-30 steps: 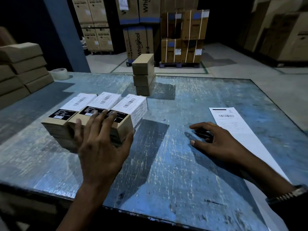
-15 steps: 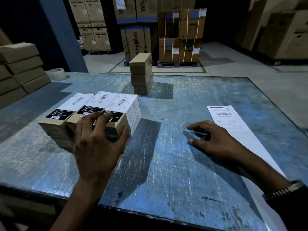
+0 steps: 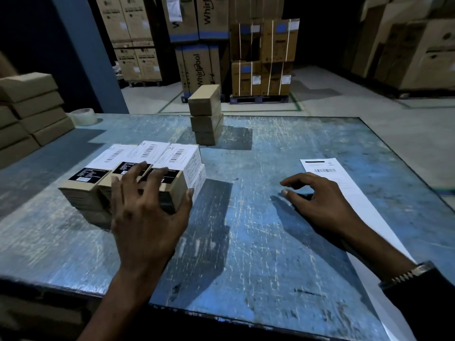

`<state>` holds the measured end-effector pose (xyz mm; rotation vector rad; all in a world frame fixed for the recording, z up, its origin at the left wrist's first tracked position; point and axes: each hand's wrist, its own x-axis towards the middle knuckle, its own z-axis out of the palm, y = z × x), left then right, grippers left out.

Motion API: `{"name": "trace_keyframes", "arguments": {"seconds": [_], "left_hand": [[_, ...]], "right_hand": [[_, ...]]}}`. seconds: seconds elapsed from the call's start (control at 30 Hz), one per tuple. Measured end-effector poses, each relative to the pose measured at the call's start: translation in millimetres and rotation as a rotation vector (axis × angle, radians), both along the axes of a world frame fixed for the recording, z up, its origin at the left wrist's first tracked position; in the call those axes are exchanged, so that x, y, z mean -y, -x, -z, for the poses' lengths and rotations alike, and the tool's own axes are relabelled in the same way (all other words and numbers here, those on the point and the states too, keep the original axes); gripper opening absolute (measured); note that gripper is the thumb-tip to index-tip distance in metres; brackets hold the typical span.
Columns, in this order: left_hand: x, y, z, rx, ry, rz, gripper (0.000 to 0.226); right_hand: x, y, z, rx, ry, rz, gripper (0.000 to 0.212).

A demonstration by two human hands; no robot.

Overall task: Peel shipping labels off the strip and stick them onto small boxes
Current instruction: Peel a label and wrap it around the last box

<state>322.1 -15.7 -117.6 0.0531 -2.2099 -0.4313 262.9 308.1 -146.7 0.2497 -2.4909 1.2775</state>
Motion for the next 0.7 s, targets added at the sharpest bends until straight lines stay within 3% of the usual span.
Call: {"name": "trace_keyframes", "arguments": {"seconds": [0.17,0.4,0.57,0.7], "left_hand": [[-31,8,-30,0.017,0.142,0.140,0.041],[-63,97,-97,0.352,0.396,0.224,0.060],[-55,194,-107,0.518,0.283,0.111,0.080],[-43,249,-102,0.435,0.160,0.020,0.088]], "right_hand": [[-8,6,5,-0.045,-0.148,0.062,0.012],[-11,11,12,-0.027,-0.215,0.049,0.013],[-16,14,16,-0.035,-0.226,0.035,0.016],[-20,19,19,-0.049,-0.245,0.038,0.015]]}}
